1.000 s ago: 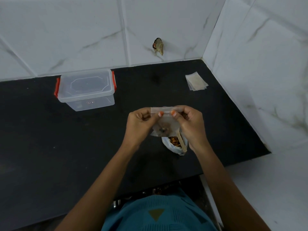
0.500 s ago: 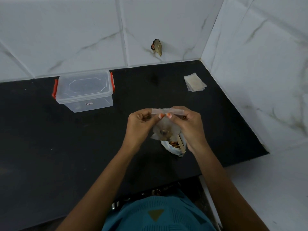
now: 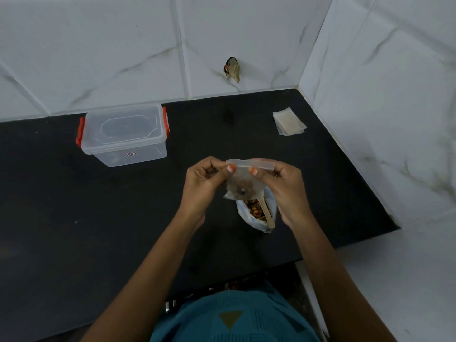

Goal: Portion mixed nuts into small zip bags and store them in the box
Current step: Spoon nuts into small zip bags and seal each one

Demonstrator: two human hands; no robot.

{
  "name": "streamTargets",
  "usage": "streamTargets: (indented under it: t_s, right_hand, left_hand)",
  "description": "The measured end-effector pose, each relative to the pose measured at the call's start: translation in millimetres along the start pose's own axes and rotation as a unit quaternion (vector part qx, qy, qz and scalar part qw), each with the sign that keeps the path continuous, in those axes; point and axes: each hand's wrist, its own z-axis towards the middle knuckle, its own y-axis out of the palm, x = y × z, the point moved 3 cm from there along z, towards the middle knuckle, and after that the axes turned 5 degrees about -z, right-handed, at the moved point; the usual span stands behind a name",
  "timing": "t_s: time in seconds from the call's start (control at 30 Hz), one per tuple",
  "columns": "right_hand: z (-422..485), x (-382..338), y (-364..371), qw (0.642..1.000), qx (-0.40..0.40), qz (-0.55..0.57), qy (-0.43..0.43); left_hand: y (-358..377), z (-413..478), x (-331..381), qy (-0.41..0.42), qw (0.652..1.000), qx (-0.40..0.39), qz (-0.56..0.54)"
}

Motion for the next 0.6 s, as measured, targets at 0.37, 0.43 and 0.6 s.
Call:
streamTargets:
  t_s: [0.37,0.43,0.6]
  right_hand:
    - [13.2,-1.5,4.6,1.000,0.018,0.017,0.005]
    - [16.1,-1.6,5.7,1.000,0.003,0.006,0.006]
    - [26.6,2.6,6.5,0.998,-0.050,-0.036,0.020]
  left_hand:
    - [3.6,9.2,-4.0,-0.014,1.000,-0.001,0.015]
    - [1.9,13.0,-4.2,-0.006,1.000,0.019,0.021]
    - [-3.3,24.2,-9.6,-0.004,0.998,0.057,0.011]
